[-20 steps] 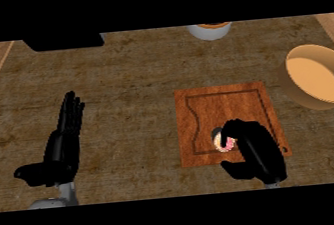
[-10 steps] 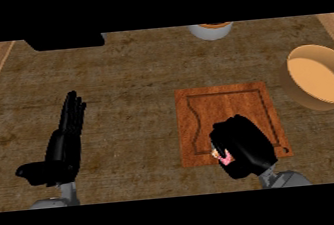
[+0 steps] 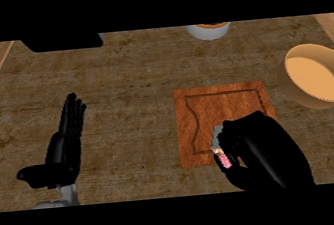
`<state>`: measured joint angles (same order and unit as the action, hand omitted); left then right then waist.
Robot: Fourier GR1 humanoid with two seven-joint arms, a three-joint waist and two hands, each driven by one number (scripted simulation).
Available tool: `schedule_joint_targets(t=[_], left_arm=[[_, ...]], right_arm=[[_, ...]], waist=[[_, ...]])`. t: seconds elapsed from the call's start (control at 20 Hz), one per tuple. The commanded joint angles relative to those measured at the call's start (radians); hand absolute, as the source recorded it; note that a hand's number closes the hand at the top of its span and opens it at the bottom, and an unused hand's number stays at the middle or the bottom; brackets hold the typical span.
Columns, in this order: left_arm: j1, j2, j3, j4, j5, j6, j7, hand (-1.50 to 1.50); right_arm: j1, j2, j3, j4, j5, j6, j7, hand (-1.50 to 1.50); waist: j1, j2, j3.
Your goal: Pick the cupcake from the cutting board and place it in the pot
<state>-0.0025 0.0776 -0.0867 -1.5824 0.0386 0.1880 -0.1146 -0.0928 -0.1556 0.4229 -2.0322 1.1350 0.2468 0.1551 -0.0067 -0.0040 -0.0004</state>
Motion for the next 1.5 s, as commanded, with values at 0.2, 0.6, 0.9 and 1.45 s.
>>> schedule_joint_targets(t=[0.2, 0.6, 0.9, 1.45], left_arm=[[0.043, 0.028, 0.026, -0.010, 0.022, -0.048, -0.030, 0.00], [0.013, -0.005, 0.012, -0.028, -0.009, -0.014, 0.010, 0.00], [0.013, -0.005, 0.015, -0.013, -0.014, -0.025, 0.008, 0.00], [0.010, -0.026, -0.007, -0.065, -0.039, -0.012, 0.031, 0.00]], right_arm=[[-0.064, 0.016, -0.107, -0.255, 0.043, 0.144, 0.171, 1.50], [-0.150, -0.003, -0.330, -0.217, -0.008, 0.184, 0.212, 1.50], [-0.230, -0.129, -0.597, 0.004, -0.137, 0.132, 0.063, 1.50], [-0.373, -0.349, -0.820, 0.550, -0.232, -0.036, -0.240, 1.50]], waist=[[0.007, 0.003, 0.000], [0.007, 0.003, 0.000], [0.009, 0.004, 0.001], [0.016, 0.006, 0.001]])
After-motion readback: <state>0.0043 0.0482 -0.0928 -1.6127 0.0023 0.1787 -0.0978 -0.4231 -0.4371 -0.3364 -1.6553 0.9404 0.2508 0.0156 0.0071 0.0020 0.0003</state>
